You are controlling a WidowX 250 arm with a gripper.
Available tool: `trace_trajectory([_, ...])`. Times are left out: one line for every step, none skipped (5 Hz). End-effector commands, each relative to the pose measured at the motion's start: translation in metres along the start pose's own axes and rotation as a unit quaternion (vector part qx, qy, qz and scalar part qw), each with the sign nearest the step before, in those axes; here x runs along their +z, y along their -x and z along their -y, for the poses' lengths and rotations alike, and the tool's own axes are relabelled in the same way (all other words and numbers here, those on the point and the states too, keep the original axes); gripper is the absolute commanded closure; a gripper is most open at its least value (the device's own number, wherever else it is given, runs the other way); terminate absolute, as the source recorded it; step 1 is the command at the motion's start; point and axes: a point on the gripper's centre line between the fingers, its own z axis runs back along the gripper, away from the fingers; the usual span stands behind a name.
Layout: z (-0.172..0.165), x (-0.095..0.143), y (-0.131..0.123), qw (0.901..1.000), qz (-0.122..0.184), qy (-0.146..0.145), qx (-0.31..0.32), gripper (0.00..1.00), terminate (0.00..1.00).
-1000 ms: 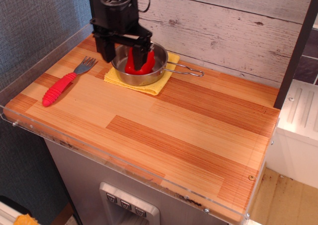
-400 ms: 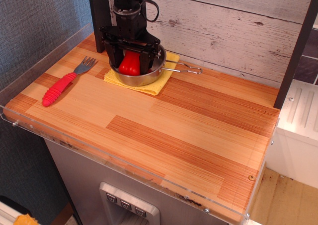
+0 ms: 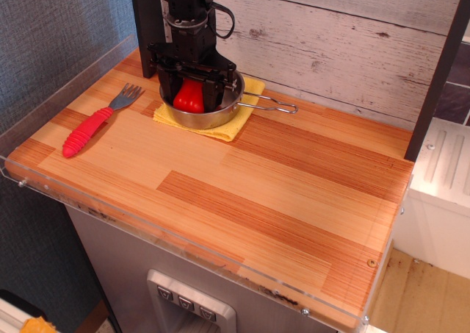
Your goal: Pick up the red bell pepper and place it on the right of the pot
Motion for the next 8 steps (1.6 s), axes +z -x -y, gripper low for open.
trace_trajectory([0.025, 0.084, 0.004, 0.9934, 0.113, 0.007, -0.017, 1.00, 0.00])
trace_trajectory([0.065, 0.085, 0.010, 0.9911, 0.110, 0.027, -0.070, 1.00, 0.00])
trace_trajectory([0.103, 0.074, 0.007, 0.9898, 0.087, 0.045, -0.103, 1.00, 0.00])
trace_trajectory([0.129, 0.064, -0.003, 0.9921, 0.089, 0.026, -0.085, 1.00, 0.00])
trace_trajectory([0.151, 0.057, -0.005, 0.9951, 0.073, 0.014, -0.066, 1.00, 0.00])
trace_trajectory([0.164, 0.049, 0.000, 0.9978, 0.043, 0.032, -0.040, 1.00, 0.00])
trace_trajectory([0.166, 0.044, 0.000, 0.9976, 0.027, 0.053, -0.036, 1.00, 0.00])
trace_trajectory([0.163, 0.040, -0.001, 0.9969, 0.019, 0.064, -0.043, 1.00, 0.00])
